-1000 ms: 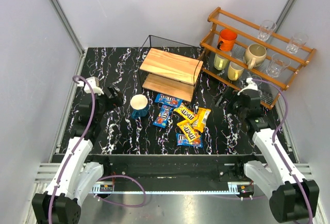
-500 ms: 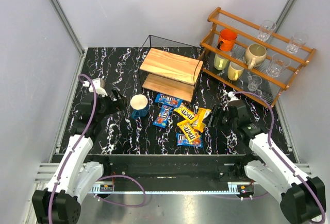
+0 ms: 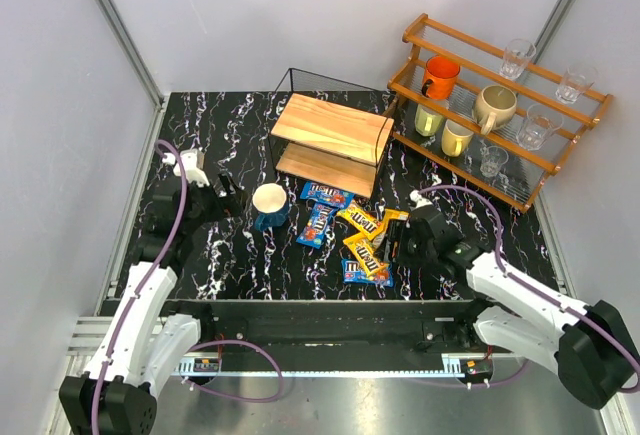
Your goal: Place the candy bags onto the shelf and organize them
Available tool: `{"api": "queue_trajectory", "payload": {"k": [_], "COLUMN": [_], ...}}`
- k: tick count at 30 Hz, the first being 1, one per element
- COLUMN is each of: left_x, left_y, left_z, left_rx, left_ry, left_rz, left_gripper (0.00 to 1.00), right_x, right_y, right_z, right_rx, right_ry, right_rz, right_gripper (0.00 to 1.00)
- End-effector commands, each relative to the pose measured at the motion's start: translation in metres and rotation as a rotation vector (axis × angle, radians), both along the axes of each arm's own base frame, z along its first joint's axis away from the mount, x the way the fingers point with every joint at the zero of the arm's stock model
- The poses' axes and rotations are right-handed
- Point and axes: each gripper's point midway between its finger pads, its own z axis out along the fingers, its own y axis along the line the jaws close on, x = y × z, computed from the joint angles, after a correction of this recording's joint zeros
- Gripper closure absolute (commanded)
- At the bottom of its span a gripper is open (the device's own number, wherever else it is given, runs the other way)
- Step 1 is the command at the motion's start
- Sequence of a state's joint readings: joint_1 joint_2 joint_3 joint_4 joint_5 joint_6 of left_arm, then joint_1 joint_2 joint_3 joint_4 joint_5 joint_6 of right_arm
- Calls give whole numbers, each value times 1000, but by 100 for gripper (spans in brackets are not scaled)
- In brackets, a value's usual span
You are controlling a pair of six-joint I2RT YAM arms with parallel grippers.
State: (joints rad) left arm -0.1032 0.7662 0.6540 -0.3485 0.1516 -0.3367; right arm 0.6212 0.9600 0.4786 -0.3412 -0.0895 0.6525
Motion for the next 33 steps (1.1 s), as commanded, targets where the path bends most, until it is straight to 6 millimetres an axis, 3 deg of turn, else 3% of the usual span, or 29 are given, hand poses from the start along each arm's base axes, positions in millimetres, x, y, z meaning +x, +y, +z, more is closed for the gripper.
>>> {"api": "queue_trajectory", "payload": {"k": [1, 11, 18, 19, 21, 33], "left_x": [-3, -11, -12, -11, -12, -21], "left_y": [-2, -6, -9, -9, -9, -9], "left_z": [26, 21, 26, 26, 25, 28], "left_rx": [28, 43, 55, 61, 64, 101], "left_ry": [-64, -49, -51, -50, -39, -49], "left_rz": [-39, -87, -120, -123, -128, -168], "left_gripper": [1, 1, 1, 1, 1, 1], "right_x": [18, 37, 42, 41, 41, 33], "right_y": [1, 22, 33, 34, 34, 37], "right_z": [-6, -11, -14, -14, -15, -19], "right_rx": [1, 1, 3, 7, 14, 35], "right_ry": [-54, -86, -84, -81, -82, -59], "right_rz": [-70, 16, 64, 69, 71, 90], "right_gripper": [34, 38, 51, 56, 55, 80]}}
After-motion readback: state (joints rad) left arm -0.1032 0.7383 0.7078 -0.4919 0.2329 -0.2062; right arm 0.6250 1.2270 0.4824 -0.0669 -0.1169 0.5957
